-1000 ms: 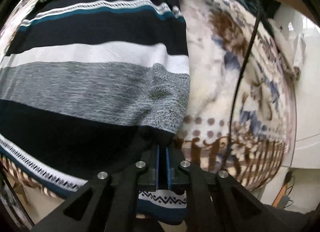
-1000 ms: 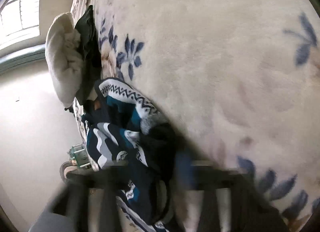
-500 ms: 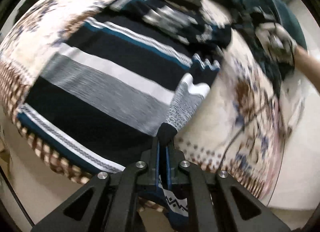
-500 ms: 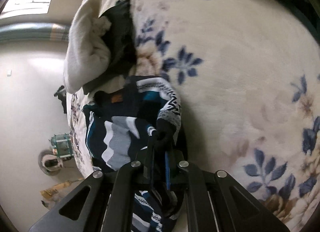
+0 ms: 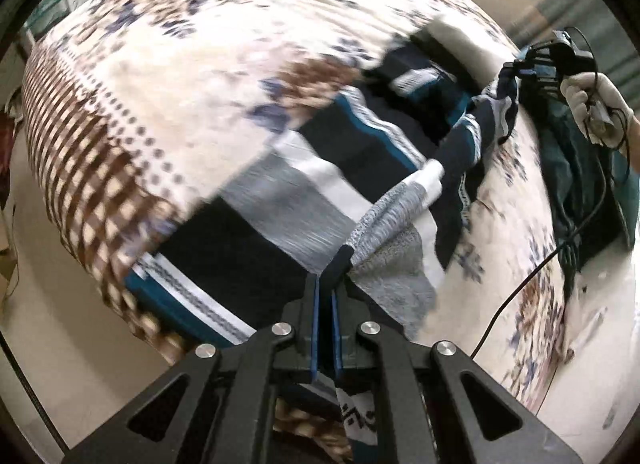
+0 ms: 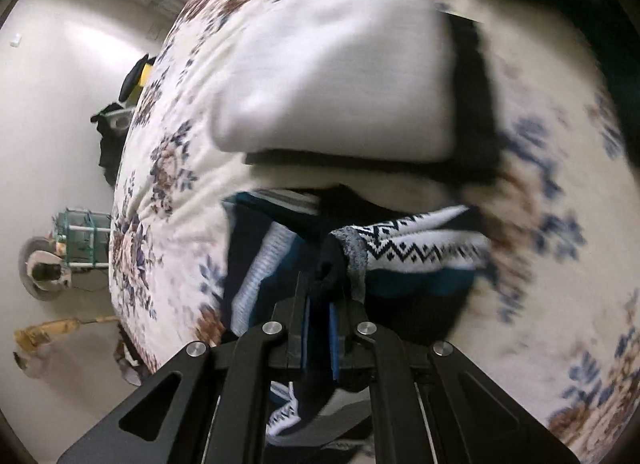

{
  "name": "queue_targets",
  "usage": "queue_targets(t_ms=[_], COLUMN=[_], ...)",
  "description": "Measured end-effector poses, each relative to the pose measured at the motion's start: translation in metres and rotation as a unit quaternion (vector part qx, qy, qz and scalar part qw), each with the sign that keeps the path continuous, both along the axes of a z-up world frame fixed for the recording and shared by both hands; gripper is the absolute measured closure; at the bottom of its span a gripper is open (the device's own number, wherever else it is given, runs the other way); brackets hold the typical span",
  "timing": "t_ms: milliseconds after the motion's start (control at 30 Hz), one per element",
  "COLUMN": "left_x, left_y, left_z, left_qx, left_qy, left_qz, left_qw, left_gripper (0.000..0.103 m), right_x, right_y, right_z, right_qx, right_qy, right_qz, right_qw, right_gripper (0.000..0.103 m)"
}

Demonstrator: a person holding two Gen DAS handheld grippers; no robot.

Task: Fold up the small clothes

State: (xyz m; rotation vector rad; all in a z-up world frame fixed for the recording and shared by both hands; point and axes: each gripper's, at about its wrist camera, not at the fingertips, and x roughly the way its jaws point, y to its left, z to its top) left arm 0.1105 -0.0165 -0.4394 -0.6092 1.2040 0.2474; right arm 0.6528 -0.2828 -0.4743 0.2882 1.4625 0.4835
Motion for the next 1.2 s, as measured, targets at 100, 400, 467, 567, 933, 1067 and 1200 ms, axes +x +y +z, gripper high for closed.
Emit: queue_targets(t_ms=[100, 400, 467, 567, 933, 1067, 1200], left_x=[0.001, 0.0, -0.001, -0.003, -0.024, -0.025, -0.028], left_y=[0.043, 0.111, 0.118, 0.137, 0.132, 0.12, 0.111], left_z=[-0.02, -0.073, -0.081, -0.098, -0.086, -0.101, -0.096], left_qx=[-0.023, -0.087, -0.085, -0.118, -0.138, -0.123, -0.106], left_qy=[0.009, 0.031, 0.041, 0.066, 0.062, 0.083, 0.077], left_qz=[0.018, 0.039, 0.038, 0.04, 0.008, 0.01, 0.02], left_qw=[0.9995, 0.995, 0.9948, 0.9901, 0.9885, 0.989, 0.9911], left_gripper=[0.1, 0.1, 0.1, 0.093, 0.031, 0.033, 0.036], right_x=[0.016, 0.038, 0.038, 0.036, -0.128, -0.248, -0.354], right_y=[0.067, 0.205, 0.22, 0.229, 0.153, 0.102, 0.057], right_z=[-0.012, -0.07, -0.082, -0.097, -0.038, -0.069, -0.132], right_qx=[-0.026, -0.105, -0.117, -0.129, -0.03, -0.055, -0.058], right_qy=[0.003, 0.011, 0.016, 0.03, 0.059, 0.128, 0.244], right_qz=[0.013, 0.036, 0.036, 0.033, 0.093, 0.089, 0.036], right_qw=[1.0, 0.994, 0.992, 0.991, 0.993, 0.986, 0.967], right_gripper=[0.096, 0.096, 0.096, 0.094, 0.034, 0.034, 0.034])
